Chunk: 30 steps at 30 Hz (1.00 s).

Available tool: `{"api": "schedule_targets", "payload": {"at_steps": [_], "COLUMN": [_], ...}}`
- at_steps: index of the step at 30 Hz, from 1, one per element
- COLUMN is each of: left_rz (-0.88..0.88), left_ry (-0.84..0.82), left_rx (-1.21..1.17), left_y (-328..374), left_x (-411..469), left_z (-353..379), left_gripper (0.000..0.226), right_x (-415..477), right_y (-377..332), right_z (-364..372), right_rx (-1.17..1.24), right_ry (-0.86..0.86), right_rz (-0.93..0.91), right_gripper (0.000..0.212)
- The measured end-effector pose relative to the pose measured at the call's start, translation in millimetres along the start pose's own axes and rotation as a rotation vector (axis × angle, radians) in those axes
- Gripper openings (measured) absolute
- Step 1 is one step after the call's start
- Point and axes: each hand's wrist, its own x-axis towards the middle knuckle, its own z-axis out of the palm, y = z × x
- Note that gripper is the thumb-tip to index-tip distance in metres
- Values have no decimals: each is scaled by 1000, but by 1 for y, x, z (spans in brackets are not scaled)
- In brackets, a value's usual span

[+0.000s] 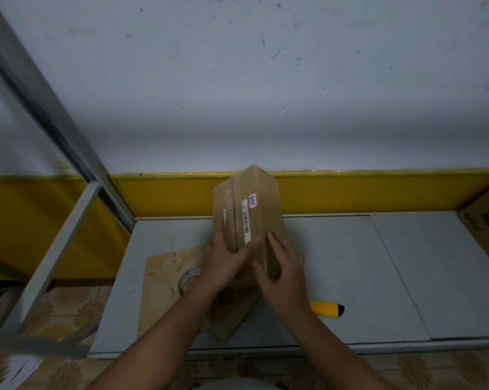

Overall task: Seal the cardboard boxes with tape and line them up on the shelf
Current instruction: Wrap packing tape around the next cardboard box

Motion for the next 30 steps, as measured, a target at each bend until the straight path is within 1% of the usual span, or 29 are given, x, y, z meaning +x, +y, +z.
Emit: {"api": "schedule_targets", "payload": {"at_steps": [2, 3, 5, 7, 9, 10, 12, 13, 14, 15, 16, 17, 18, 19, 20, 22, 24, 25, 27, 29, 30], "left_rz": [18, 31, 26, -12, -43, -58, -77, -78, -75, -70, -60, -53, -41, -22, 9, 61, 68, 75, 103, 130, 150], "left_ry": [4, 5, -6, -25, -25, -13, 42, 72, 100, 120, 136, 144, 135, 115, 94, 67, 24, -15, -68, -35, 26], "left_rx": [-154, -219, -318, -385, -413, -419, -403, -398, -400, -412, -429, -442, -446, -441, -430, -390, -370, -368, -338, -313, -305], "left_y": [11, 17, 24, 27, 25, 24, 20, 18, 16, 12, 9, 7, 6, 5, 4, 3, 4, 4, 5, 11, 13], "left_x": [-4, -6, -10, -11, -11, -12, -12, -13, -13, -13, -14, -16, -18, -22, -25, -29, -31, -32, -33, -33, -30], "left_z": [-3, -4, -6, -9, -13, -15, -20, -22, -24, -24, -24, -24, -22, -19, -15, -11, -15, -19, -29, -39, -44], "left_gripper": [118, 114, 111, 110, 99, 98, 108, 114, 120, 125, 127, 126, 122, 118, 115, 118, 128, 134, 145, 147, 143], "right_x": [-4, -5, -5, -1, 1, 1, -3, -5, -6, -6, -5, -3, -3, -3, -3, -2, -1, 0, 2, 2, 2], "right_y": [-20, -27, -36, -39, -37, -35, -35, -34, -34, -31, -32, -32, -30, -30, -33, -39, -40, -35, -25, -12, -7], "right_z": [-7, -9, -13, -15, -16, -15, -14, -14, -14, -14, -16, -16, -14, -11, -8, -4, -4, -5, -9, -10, -11], "right_rx": [-68, -87, -116, -118, -72, -27, 102, 182, 270, 373, 497, 633, 780, 931, 1057, 1205, 1214, 1202, 1132, 1013, 946], "right_ry": [-17, -23, -16, -13, -43, -63, -55, 0, 78, 134, 125, 57, -42, -145, -222, -278, -249, -224, -172, -134, -118], "right_rz": [-115, -173, -259, -290, -307, -303, -203, -91, 66, 264, 477, 660, 775, 823, 826, 795, 726, 688, 643, 604, 585], "right_gripper": [75, 75, 74, 71, 66, 62, 59, 61, 67, 76, 89, 103, 109, 105, 92, 67, 58, 59, 72, 89, 94]}}
